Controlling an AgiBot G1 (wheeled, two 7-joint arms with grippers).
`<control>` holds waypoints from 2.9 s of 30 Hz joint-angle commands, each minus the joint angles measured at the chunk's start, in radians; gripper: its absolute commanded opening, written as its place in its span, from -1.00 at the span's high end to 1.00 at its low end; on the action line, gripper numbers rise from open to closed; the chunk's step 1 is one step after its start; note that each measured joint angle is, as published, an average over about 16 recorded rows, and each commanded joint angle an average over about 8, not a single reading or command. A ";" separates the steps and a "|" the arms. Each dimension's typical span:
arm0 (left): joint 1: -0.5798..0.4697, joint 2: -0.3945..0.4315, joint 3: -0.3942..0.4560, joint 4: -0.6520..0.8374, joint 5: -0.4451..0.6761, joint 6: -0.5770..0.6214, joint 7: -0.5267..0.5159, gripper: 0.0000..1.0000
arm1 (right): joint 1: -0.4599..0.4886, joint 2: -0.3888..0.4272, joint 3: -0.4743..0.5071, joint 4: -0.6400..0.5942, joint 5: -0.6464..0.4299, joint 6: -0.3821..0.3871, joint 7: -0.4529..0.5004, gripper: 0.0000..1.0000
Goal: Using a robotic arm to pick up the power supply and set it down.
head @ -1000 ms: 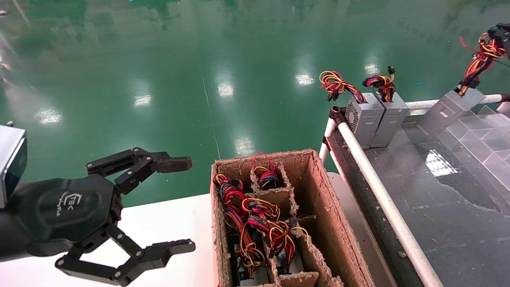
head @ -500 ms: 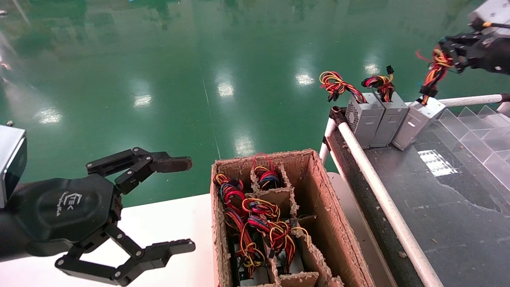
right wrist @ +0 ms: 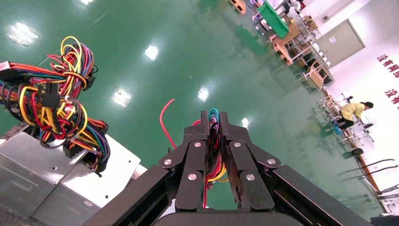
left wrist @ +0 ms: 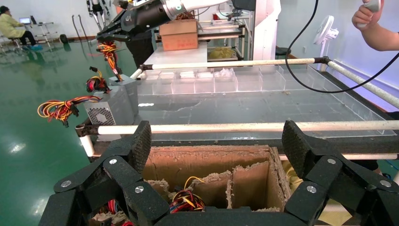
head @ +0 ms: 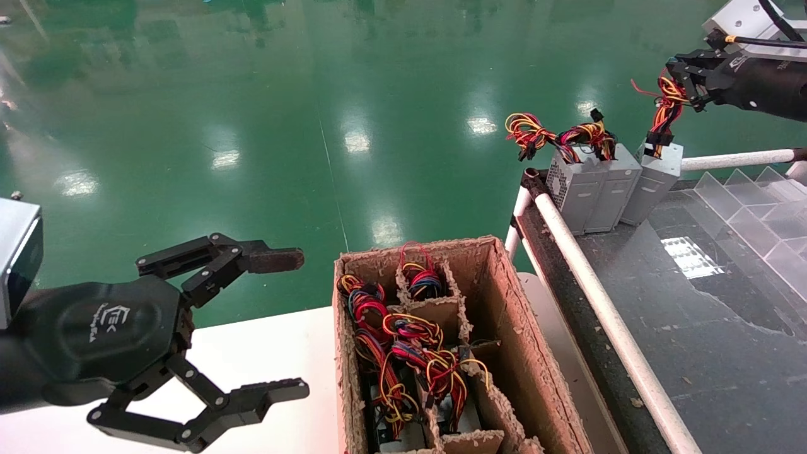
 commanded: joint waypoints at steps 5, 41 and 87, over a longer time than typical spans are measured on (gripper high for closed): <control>0.000 0.000 0.000 0.000 0.000 0.000 0.000 -1.00 | 0.006 -0.007 -0.001 -0.003 -0.001 -0.001 -0.005 1.00; 0.000 0.000 0.000 0.000 0.000 0.000 0.000 -1.00 | 0.012 0.012 0.005 -0.014 0.007 -0.036 0.017 -1.00; 0.000 0.000 0.000 0.000 0.000 0.000 0.000 -1.00 | -0.561 0.278 0.108 0.805 0.537 -0.526 0.433 -1.00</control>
